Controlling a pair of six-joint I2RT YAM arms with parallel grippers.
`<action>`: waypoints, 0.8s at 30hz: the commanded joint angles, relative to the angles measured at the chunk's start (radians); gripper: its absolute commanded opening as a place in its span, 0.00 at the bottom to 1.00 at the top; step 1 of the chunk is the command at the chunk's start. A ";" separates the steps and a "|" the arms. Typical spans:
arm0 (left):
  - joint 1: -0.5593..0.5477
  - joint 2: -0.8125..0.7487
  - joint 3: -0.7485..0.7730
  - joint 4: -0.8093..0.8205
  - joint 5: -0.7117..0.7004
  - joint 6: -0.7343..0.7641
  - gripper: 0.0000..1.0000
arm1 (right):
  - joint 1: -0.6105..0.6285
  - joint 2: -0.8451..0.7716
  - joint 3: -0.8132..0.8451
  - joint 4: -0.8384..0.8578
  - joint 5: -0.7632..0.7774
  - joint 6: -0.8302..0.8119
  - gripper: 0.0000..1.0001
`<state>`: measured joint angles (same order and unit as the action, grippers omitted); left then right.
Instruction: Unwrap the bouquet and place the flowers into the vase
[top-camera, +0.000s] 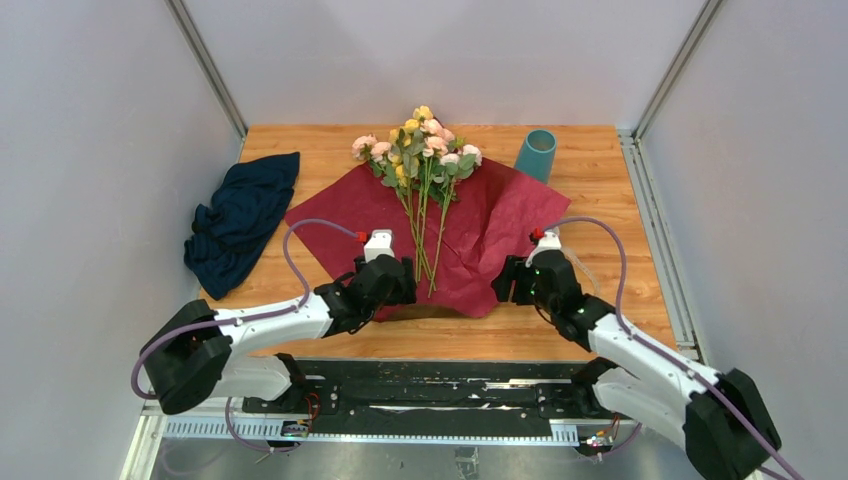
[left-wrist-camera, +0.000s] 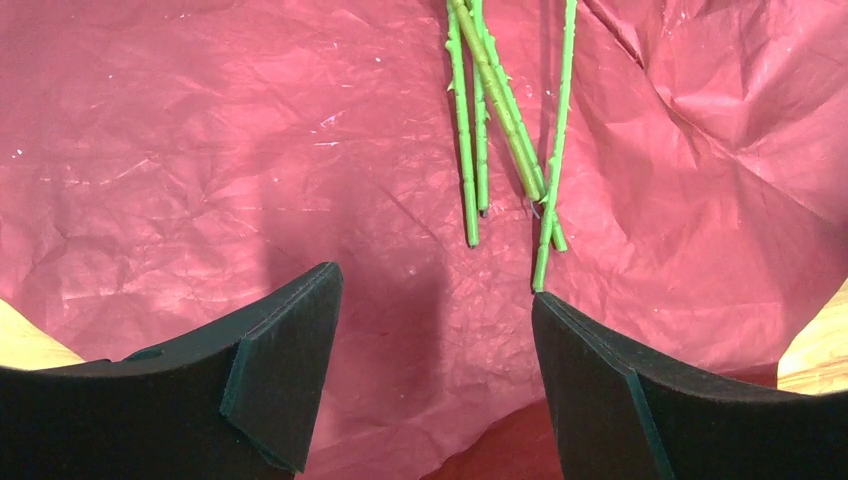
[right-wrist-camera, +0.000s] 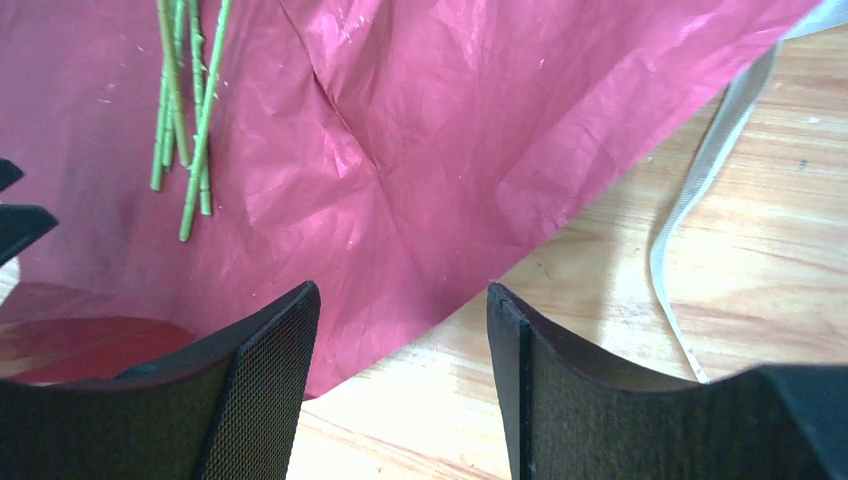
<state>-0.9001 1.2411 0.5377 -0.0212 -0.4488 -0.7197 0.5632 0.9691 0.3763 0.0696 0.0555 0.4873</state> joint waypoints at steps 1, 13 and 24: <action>-0.009 0.014 0.022 0.051 0.002 -0.010 0.79 | 0.008 -0.144 -0.039 -0.135 0.047 0.024 0.66; -0.019 0.014 0.013 0.055 0.000 -0.007 0.79 | 0.007 -0.048 -0.133 0.077 0.077 0.043 0.65; -0.019 0.017 0.012 0.026 -0.028 0.006 0.78 | -0.008 0.120 -0.086 0.197 0.025 0.023 0.63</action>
<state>-0.9123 1.2613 0.5385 0.0124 -0.4431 -0.7208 0.5621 1.0817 0.2752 0.2512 0.1104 0.5083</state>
